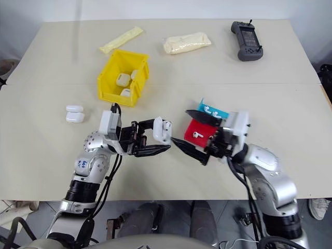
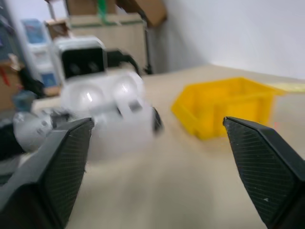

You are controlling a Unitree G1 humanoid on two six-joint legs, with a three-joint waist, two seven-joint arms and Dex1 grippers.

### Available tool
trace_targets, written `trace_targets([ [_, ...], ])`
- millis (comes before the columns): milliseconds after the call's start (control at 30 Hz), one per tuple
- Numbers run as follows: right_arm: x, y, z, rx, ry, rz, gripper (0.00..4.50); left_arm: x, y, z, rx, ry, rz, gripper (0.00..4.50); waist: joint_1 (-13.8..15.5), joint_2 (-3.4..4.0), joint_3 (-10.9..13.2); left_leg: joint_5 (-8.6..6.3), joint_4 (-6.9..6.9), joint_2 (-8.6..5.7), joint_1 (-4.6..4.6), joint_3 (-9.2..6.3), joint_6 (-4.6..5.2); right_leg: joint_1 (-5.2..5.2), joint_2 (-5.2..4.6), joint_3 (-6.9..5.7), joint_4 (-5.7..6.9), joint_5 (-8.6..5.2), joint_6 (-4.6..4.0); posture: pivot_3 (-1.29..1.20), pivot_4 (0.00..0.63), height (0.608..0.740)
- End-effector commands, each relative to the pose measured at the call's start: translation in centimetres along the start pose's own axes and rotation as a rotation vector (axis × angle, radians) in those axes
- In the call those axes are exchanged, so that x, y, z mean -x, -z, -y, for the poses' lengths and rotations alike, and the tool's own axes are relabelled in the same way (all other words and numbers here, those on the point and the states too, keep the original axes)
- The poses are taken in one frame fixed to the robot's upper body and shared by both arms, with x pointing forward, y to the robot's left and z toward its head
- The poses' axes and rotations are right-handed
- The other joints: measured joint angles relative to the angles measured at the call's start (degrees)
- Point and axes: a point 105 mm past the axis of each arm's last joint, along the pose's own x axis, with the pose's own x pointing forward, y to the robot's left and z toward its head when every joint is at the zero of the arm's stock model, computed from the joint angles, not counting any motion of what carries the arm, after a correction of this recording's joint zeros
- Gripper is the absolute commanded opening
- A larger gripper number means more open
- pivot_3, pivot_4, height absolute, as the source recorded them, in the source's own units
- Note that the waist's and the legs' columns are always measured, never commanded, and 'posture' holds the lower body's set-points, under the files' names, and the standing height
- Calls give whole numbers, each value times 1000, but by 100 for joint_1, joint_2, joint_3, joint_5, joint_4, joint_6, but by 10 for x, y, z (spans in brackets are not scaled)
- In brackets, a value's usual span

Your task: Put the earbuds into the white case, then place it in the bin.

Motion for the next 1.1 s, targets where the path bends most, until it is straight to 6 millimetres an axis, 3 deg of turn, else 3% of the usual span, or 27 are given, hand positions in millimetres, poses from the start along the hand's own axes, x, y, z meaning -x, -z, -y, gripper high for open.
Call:
trace_targets([
  [33, 45, -1, 11, 149, 89, -106, 4482, 5, -6, 1, -33, 1, 5, 2783, 10, 0, 0, 0, -1, -1, 0, 1, 1, 0, 0, 1, -1, 0, 0, 0, 150, 740],
  [167, 117, 13, 29, 192, 282, -255, 4482, 13, -8, -4, -46, -27, -6, 2783, 3, 0, 0, -1, -2, -3, 3, 6, 3, 5, 0, 1, -3, 0, 1, 0, 150, 740],
  [233, 142, 18, 36, 200, 358, -296, 4482, 16, -8, -5, -48, -42, -10, 2783, -14, 0, 0, -1, -2, -2, 10, 15, 4, 8, 0, 6, 1, 1, 2, 0, 150, 740],
  [367, 158, 22, 43, 223, 396, -319, 4482, 17, -6, -5, -46, -48, -12, 2783, -64, 1, 0, -1, -17, 17, 38, 58, 3, 12, 4, 11, 6, 1, 2, 0, 150, 740],
  [567, 133, 8, 68, 242, 317, -328, 4482, 15, -5, -6, -65, -76, -2, 2783, -57, 3, -1, -2, -17, 25, 43, 71, 1, 10, 7, 17, 6, 2, 1, 0, 150, 740],
  [733, 95, -3, 98, 200, 193, -587, 4482, 14, -3, -5, -68, -79, 0, 2783, -39, 10, 3, -3, -9, 27, 35, 69, 0, 4, 5, 11, 4, 6, -5, 0, 150, 740],
  [833, 88, 1, 111, 158, 164, -819, 4482, 12, -2, -1, -65, -74, 6, 2783, -31, 12, 2, -4, -11, 33, 29, 67, 0, -3, 4, 1, 0, 7, -6, 0, 150, 740],
  [967, 54, -11, 137, 127, 194, -862, 4482, 10, 1, 1, -60, -75, 13, 2783, -37, 12, 3, -6, -8, 36, 19, 68, -4, -8, 2, -4, -11, 10, -10, 0, 150, 740],
  [1100, 40, -7, 149, 105, 183, -949, 4482, 7, 1, 2, -63, -73, 18, 2783, -14, 11, 3, -8, -11, 37, 9, 64, -6, -14, 2, -12, -16, 10, -10, 0, 150, 740],
])
